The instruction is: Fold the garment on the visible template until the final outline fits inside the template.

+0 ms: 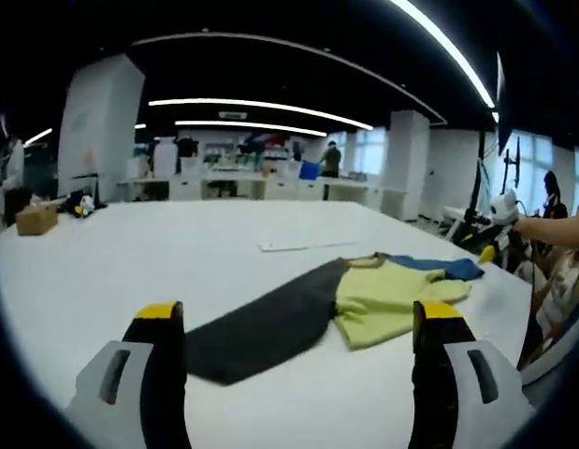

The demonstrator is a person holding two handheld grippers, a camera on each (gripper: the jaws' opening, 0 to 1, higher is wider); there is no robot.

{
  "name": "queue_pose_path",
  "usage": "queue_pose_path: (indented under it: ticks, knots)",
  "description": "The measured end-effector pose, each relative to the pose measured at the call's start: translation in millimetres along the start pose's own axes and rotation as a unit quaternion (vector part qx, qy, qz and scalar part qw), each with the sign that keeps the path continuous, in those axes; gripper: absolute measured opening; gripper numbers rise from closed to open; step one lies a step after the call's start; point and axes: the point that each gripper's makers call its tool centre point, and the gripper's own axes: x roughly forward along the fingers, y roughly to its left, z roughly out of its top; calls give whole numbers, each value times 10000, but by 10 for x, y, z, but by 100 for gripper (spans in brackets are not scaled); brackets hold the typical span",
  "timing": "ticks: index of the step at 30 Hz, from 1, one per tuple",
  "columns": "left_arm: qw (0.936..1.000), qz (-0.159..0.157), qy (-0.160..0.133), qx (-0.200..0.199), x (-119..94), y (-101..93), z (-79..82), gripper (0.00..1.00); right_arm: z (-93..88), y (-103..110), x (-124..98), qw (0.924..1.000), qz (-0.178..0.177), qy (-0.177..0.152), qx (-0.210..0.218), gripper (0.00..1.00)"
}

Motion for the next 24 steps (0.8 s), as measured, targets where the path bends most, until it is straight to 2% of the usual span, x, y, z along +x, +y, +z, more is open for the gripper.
queue_pose_path:
  ticks: [7, 15, 18, 24]
  knots:
    - [9994, -327, 32, 61, -37, -274, 15, 99, 132, 343, 205, 9988, 426, -80, -205, 99]
    - [9974, -676, 155, 193, -92, -568, -44, 99, 205, 720, 505, 9925, 963, -22, -747, 95]
    - [9969, -748, 142, 175, -121, -623, -61, 99, 249, 834, 579, 9903, 1126, -37, -819, 93]
    - [9959, -838, 288, 206, -155, -669, -205, 99, 333, 1120, 773, 9842, 1392, -16, -1098, 89]
